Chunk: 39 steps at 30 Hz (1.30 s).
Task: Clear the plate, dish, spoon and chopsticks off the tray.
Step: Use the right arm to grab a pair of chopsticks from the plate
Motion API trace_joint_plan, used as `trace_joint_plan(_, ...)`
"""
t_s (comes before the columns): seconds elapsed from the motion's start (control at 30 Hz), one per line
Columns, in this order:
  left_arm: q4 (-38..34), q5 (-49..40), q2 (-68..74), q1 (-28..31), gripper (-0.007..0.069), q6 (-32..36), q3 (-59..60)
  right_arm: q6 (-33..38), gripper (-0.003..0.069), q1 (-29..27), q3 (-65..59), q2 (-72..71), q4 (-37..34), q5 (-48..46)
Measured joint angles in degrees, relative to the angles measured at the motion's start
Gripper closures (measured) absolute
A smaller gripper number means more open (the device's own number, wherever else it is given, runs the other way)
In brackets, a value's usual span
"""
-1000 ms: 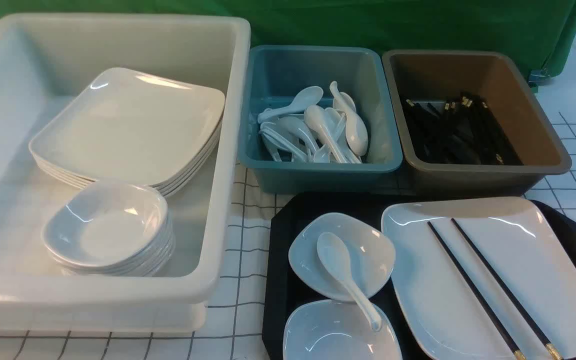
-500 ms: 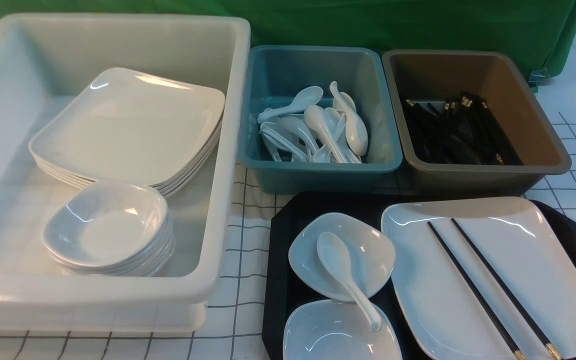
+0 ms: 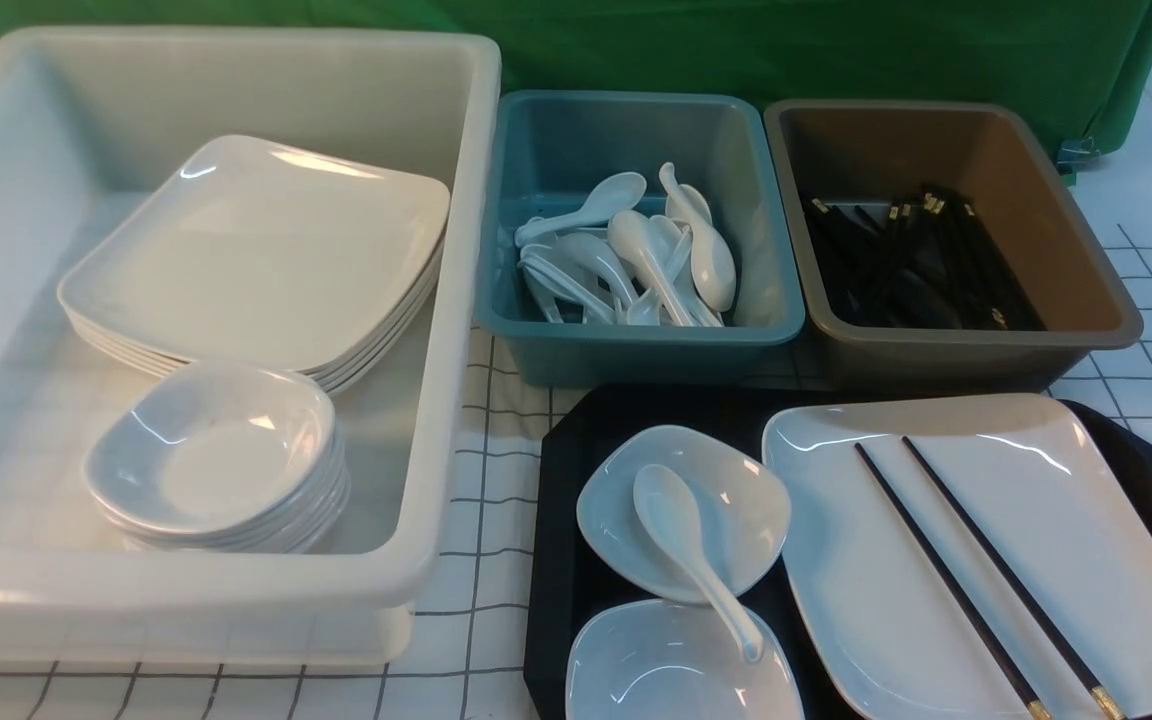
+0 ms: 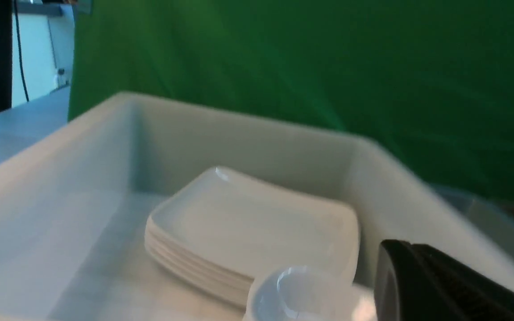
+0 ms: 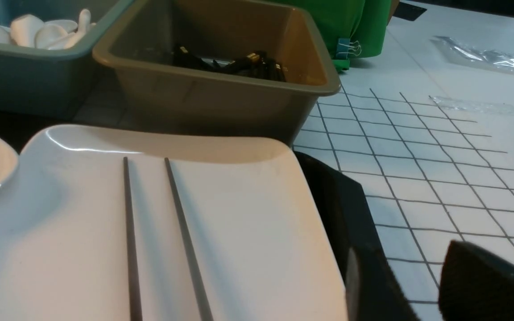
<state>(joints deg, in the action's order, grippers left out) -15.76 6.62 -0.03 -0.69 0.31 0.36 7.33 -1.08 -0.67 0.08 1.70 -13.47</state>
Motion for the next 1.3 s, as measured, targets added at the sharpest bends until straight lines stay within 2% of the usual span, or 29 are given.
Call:
trace_joint_plan(0.13,-1.8,9.7,0.0,0.0,0.062,-8.4,0.0,-0.1,0.0412,0.0,0.0,0.0,-0.1,2.3)
trace_joint_plan(0.2,-1.3,18.4,0.0,0.0,0.062,-15.2,0.0,-3.2,0.0412,0.0,-0.1,0.0,-2.8,6.4)
trace_joint_plan(0.27,0.2,27.2,0.0,0.0,0.062,-20.0,-0.3,-12.4,0.0412,0.0,-0.1,0.0,-8.1,14.1)
trace_joint_plan(0.37,1.7,26.4,0.4,0.0,0.062,-22.0,-5.3,-25.1,0.0412,0.0,-0.1,0.0,-11.5,22.0)
trace_joint_plan(0.47,4.2,15.2,4.1,0.0,0.062,-22.6,-15.6,-31.6,0.0412,0.0,-0.1,0.0,-12.8,27.0)
trace_joint_plan(0.57,8.0,-3.1,12.0,0.0,0.062,-22.7,-29.3,-33.3,0.0412,0.0,-0.1,0.0,-13.2,28.5)
trace_joint_plan(0.63,8.5,-16.8,17.8,0.0,0.062,-20.2,-36.5,-34.7,0.0412,0.0,-0.1,0.0,-13.2,29.5)
trace_joint_plan(0.67,8.3,-21.0,19.9,0.0,0.062,-18.8,-39.4,-35.1,0.0412,0.0,-0.1,0.0,-13.2,29.7)
trace_joint_plan(0.7,8.0,-29.0,24.0,0.0,0.062,-15.3,-43.2,-35.6,0.0426,0.1,0.4,0.0,-12.7,28.9)
trace_joint_plan(0.73,7.1,-33.8,26.7,0.0,0.062,-12.7,-45.3,-35.7,0.0446,0.5,1.4,0.0,-11.7,26.3)
trace_joint_plan(0.83,3.1,-46.3,36.3,0.0,0.062,-3.6,-49.5,-32.1,0.057,3.6,8.9,2.4,-8.0,12.4)
trace_joint_plan(0.93,-2.2,-52.3,46.6,0.0,0.062,5.7,-50.9,-21.9,0.0643,9.3,21.2,11.1,-7.4,-4.8)
trace_joint_plan(1.03,-4.6,-55.8,55.1,-0.1,0.0631,11.2,-52.5,-15.7,0.0652,15.7,32.1,22.3,-7.4,-20.7)
trace_joint_plan(1.1,-4.7,-58.0,59.9,-1.5,0.0634,12.7,-54.2,-14.0,0.0653,20.0,38.7,31.1,-6.2,-31.7)
trace_joint_plan(1.17,-4.5,-58.6,61.8,-2.8,0.0635,13.1,-55.1,-13.5,0.0654,21.9,41.4,35.6,-4.9,-36.4)
trace_joint_plan(1.2,-4.1,-59.0,64.1,-5.8,0.0636,13.2,-56.7,-13.1,0.0655,24.2,45.0,42.2,-2.4,-41.9)
trace_joint_plan(1.3,-4.1,-58.5,66.9,-14.0,0.0636,12.9,-59.7,-12.5,0.0653,25.7,50.0,53.5,2.1,-46.7)
